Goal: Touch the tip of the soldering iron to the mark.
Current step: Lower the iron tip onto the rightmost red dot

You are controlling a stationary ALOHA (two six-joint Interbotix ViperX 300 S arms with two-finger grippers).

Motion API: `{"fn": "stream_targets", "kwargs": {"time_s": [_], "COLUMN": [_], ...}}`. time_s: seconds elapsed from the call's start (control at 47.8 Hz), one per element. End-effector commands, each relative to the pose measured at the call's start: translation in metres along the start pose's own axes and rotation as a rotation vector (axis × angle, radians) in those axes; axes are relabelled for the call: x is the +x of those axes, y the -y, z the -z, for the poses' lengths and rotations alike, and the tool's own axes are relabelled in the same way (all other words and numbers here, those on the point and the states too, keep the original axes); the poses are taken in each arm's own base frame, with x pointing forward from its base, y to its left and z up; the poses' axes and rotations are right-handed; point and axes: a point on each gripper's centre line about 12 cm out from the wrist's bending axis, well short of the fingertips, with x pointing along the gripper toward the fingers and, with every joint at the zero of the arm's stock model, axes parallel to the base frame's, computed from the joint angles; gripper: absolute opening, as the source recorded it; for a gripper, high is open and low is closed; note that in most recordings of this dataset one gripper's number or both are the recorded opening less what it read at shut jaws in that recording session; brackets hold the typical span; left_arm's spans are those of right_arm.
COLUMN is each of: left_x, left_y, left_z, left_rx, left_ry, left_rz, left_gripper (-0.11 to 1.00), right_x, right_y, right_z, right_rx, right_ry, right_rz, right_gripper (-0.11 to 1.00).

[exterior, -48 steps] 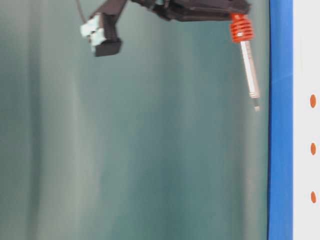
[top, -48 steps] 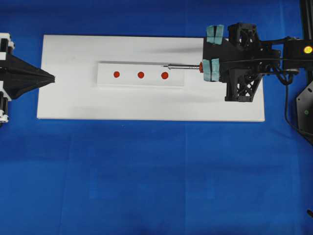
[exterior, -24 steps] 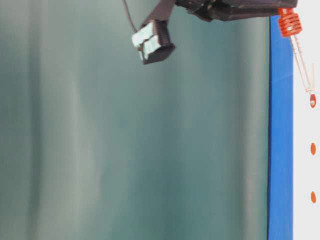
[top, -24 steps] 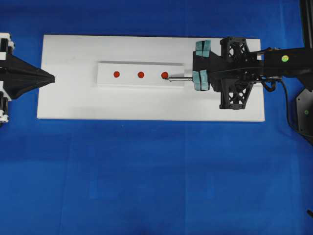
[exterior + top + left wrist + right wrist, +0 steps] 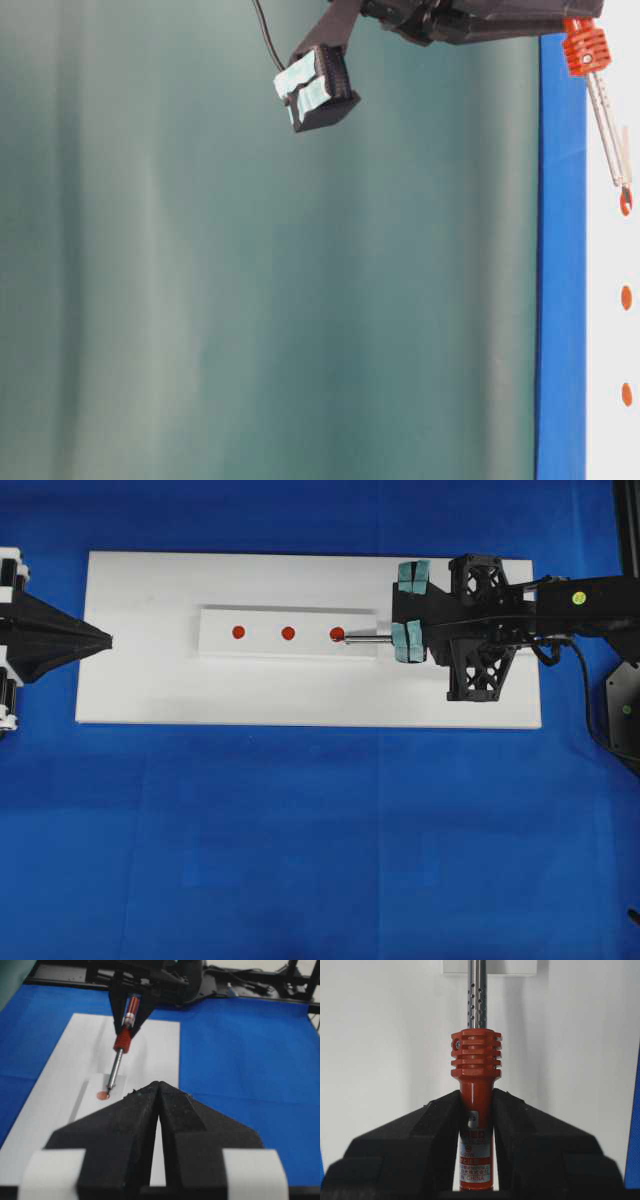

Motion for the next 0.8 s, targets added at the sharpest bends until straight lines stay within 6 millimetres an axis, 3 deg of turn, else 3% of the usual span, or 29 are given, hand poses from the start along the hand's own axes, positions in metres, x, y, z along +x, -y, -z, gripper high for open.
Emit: {"fn": "stream_targets", "kwargs": {"time_s": [0.0, 0.775], "left_x": [0.0011, 0.0011], "left_y": [-0.0002, -0.0003], "left_z": [-0.0039, -0.0039], "left_rx": [0.006, 0.004], "left_ry": [0.012, 0.012], "left_rz": [-0.001, -0.002], "left_gripper": [0.0, 0.0], "right_x": [-0.004, -0.0026], "right_y": [0.0025, 0.0048], "right_z": [-0.0046, -0.0054], "right_rx": [0.006, 0.011], "right_ry": [0.021, 0.0], "right_rz": [0.003, 0.009], "right_gripper": [0.06, 0.06]}}
